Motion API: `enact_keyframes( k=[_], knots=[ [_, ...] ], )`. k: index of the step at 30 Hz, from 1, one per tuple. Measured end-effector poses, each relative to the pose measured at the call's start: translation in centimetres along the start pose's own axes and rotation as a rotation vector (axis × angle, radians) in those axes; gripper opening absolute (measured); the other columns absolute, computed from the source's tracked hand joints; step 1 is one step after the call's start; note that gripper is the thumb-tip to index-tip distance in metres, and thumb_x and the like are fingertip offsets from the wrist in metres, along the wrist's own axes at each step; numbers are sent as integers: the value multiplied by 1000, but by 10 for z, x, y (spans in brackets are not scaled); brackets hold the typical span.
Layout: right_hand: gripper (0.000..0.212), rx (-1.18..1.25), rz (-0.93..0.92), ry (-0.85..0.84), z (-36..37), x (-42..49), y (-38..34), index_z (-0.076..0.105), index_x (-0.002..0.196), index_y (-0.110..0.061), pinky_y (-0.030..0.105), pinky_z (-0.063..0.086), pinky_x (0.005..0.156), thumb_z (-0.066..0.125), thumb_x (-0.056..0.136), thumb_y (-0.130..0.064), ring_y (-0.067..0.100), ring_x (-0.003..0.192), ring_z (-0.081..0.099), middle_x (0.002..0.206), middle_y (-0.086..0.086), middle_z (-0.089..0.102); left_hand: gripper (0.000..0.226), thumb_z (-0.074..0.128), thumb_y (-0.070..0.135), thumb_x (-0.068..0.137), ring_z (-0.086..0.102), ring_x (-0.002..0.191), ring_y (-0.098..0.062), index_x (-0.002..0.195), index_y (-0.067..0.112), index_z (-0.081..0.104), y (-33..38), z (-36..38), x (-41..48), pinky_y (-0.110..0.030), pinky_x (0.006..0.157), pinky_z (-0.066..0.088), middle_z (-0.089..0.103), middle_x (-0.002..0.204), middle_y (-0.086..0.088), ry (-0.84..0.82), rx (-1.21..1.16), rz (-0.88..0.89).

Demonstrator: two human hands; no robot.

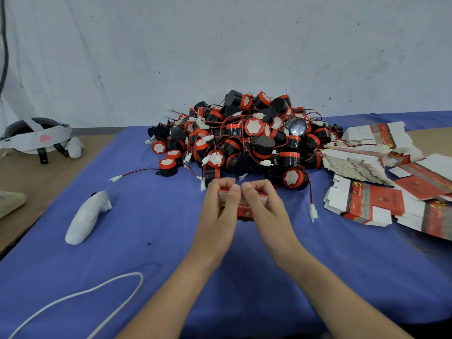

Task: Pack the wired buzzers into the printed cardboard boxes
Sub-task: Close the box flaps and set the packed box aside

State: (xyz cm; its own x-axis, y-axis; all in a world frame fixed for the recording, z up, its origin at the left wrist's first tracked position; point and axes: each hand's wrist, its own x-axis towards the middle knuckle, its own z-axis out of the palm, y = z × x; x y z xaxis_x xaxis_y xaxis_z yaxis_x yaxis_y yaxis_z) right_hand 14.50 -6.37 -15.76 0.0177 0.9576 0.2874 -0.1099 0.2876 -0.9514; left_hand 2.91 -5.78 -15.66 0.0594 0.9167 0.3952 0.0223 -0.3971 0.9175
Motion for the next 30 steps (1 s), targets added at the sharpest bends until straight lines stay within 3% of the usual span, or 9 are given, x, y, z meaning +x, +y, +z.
enact_keyframes(
  k=[3, 6, 9, 12, 15, 17, 20, 25, 30],
  knots=[
    [19, -10, -44, 41, 6, 6, -13, 60, 93, -18, 22, 52, 63, 56, 103, -34, 8, 76, 65, 84, -3, 68, 15, 51, 39, 101, 68, 83, -15, 95, 28, 60, 11, 1, 7, -22, 69, 55, 70, 89, 1, 37, -1, 92],
    [21, 37, 40, 31, 6, 10, -24, 64, 90, -25, 27, 55, 64, 57, 100, -43, 11, 77, 67, 85, -4, 70, 12, 54, 40, 98, 69, 83, -12, 94, 32, 62, 18, 0, 10, -19, 68, 54, 70, 90, 2, 75, -26, 111],
    [26, 126, 115, 55, 5, 9, -28, 66, 97, -21, 32, 57, 63, 58, 99, -45, 16, 79, 70, 89, 0, 71, 11, 55, 36, 99, 68, 80, -6, 92, 32, 62, 21, 5, 9, -16, 65, 52, 69, 87, 8, 92, -44, 89],
    [23, 85, 70, 87, 13, 4, -25, 63, 99, -19, 34, 62, 72, 60, 99, -41, 20, 89, 73, 98, 6, 72, 17, 52, 27, 103, 65, 73, -3, 89, 22, 61, 21, 8, 8, -16, 60, 51, 66, 79, 9, 187, -92, 40],
    [21, 60, 11, 155, 20, 0, -24, 60, 96, -14, 26, 59, 75, 58, 101, -34, 12, 84, 70, 89, 1, 71, 19, 52, 24, 104, 65, 72, -5, 89, 17, 60, 21, 12, 6, -16, 60, 50, 67, 82, 1, 226, -107, -4],
    [27, 95, 31, 173, 20, -1, -24, 58, 99, -8, 36, 58, 81, 54, 103, -35, 14, 85, 68, 87, 2, 69, 19, 52, 25, 104, 67, 71, -7, 91, 14, 59, 21, 15, 5, -14, 59, 50, 69, 85, -5, 226, -116, -19],
    [34, 102, 58, 156, 17, -2, -25, 57, 102, -7, 43, 57, 87, 50, 104, -40, 16, 88, 69, 91, 6, 70, 21, 51, 27, 105, 66, 69, -4, 90, 14, 58, 24, 17, 4, -13, 58, 49, 68, 79, 1, 228, -134, -32],
    [33, 95, 72, 159, 14, -4, -20, 59, 93, -17, 31, 58, 82, 45, 105, -45, 9, 85, 70, 84, -7, 71, 27, 45, 30, 107, 63, 66, 0, 85, 17, 55, 24, 20, 2, -13, 56, 48, 65, 72, 10, 236, -159, -54],
    [33, 144, 100, 186, 14, -2, -22, 66, 97, -20, 17, 55, 70, 44, 106, -43, 7, 84, 71, 89, -5, 73, 28, 44, 30, 107, 64, 68, -2, 84, 19, 57, 25, 21, 3, -14, 58, 49, 66, 74, 9, 252, -122, -28]
  ],
)
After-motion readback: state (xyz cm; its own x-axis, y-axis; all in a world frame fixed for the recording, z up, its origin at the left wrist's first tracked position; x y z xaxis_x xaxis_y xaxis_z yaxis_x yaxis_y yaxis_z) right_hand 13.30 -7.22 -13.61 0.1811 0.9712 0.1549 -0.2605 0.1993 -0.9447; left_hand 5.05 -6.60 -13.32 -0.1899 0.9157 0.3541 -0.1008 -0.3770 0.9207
